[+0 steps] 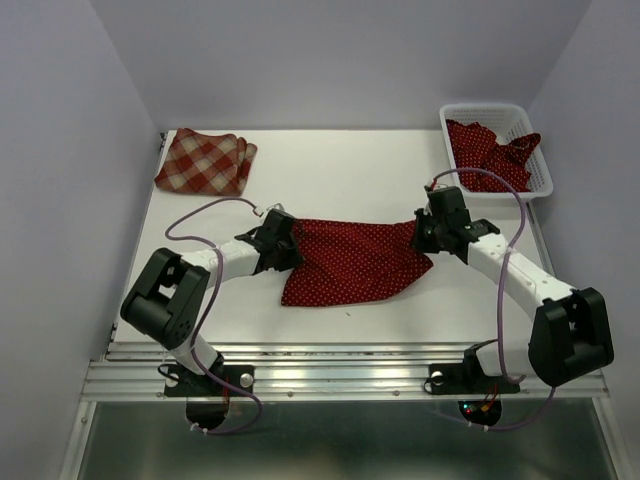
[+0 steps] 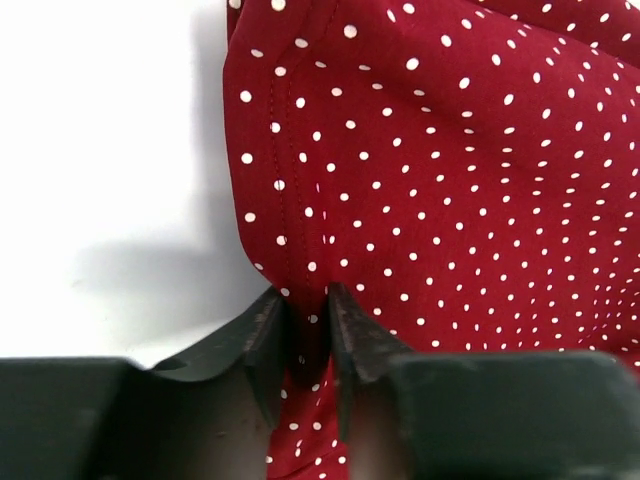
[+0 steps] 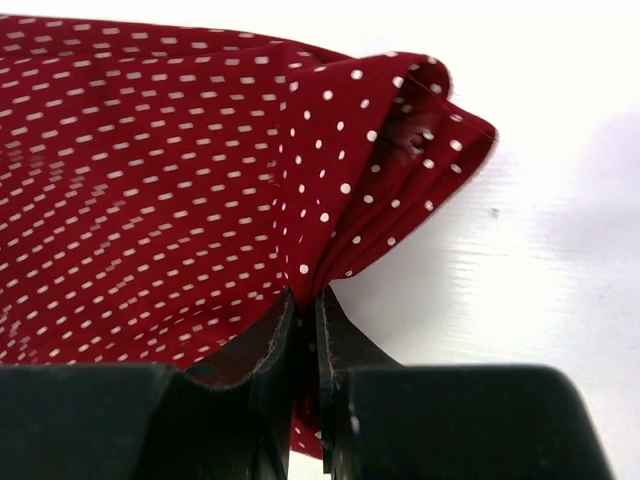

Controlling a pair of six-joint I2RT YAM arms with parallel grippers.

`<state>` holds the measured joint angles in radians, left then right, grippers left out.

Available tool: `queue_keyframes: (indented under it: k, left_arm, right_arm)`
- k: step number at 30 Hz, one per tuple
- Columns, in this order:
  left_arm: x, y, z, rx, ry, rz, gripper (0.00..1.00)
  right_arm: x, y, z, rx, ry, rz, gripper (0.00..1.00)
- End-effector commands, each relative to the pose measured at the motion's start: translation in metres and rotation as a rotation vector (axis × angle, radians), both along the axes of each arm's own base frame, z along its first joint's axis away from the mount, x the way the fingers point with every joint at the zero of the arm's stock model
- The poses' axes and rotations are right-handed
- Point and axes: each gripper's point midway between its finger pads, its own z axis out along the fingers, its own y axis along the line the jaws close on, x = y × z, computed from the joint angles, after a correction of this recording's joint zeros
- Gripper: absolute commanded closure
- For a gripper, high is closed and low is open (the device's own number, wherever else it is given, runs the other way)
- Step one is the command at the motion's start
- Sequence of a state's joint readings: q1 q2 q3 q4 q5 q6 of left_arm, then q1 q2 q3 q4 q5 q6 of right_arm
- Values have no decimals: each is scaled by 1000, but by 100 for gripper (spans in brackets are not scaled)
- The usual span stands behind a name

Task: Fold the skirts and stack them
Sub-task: Fold the skirt

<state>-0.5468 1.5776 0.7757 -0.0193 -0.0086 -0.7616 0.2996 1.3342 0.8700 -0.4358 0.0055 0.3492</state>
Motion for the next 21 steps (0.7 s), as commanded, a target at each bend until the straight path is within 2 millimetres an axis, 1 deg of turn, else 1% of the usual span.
queue_keyframes:
  k: [1,2,3,4,6,7,8,9,10,11,13,14,16,17,18,19,20,21]
  left_arm:
    - [-3,2,-15,21,30,-8,69]
    - [-7,-1,-16,4,47,-22,70]
    - [-9,-2,-17,-1,56,-24,73]
    - [-10,-2,-18,-5,59,-26,74]
    - [-11,-5,-18,-28,48,-21,75]
    - [-11,-5,-18,-31,49,-19,76]
    - [-14,-3,-19,-33,51,-15,76]
    - [-15,-3,-19,-38,52,-11,76]
    - [-15,-3,-18,-42,51,-8,77]
    - [-18,-3,-19,-46,57,-5,78]
    - [-20,-3,-20,-54,57,-2,79]
    - [-22,-2,-20,-59,61,1,79]
    - [-22,-4,-19,-72,55,5,79]
    - [-25,-4,-19,-74,56,5,80]
    - [-25,-4,-18,-80,54,5,80]
    - [-25,-5,-18,-85,54,7,80]
    - [-27,-4,-19,-86,58,8,80]
    - [-28,-5,-19,-88,58,6,80]
  right_arm:
    - [13,12,43,-55,-130,51,99]
    - [12,14,44,-73,-131,66,99]
    - [12,18,47,-91,-138,78,99]
    - [14,25,55,-124,-165,89,99]
    - [13,32,56,-174,-161,102,99]
    - [13,43,64,-198,-186,119,99]
    - [12,48,65,-212,-190,128,99]
    - [12,51,62,-239,-183,131,99]
    - [11,65,69,-234,-199,158,99]
    - [9,72,68,-238,-195,167,99]
    - [11,83,67,-263,-201,175,99]
    - [9,98,75,-256,-220,198,99]
    - [7,110,77,-259,-222,206,99]
    - [6,118,74,-261,-216,218,99]
    - [2,133,80,-246,-227,246,99]
    - [1,139,80,-247,-230,252,99]
    - [0,144,73,-252,-209,257,99]
    - [-1,155,78,-238,-216,270,99]
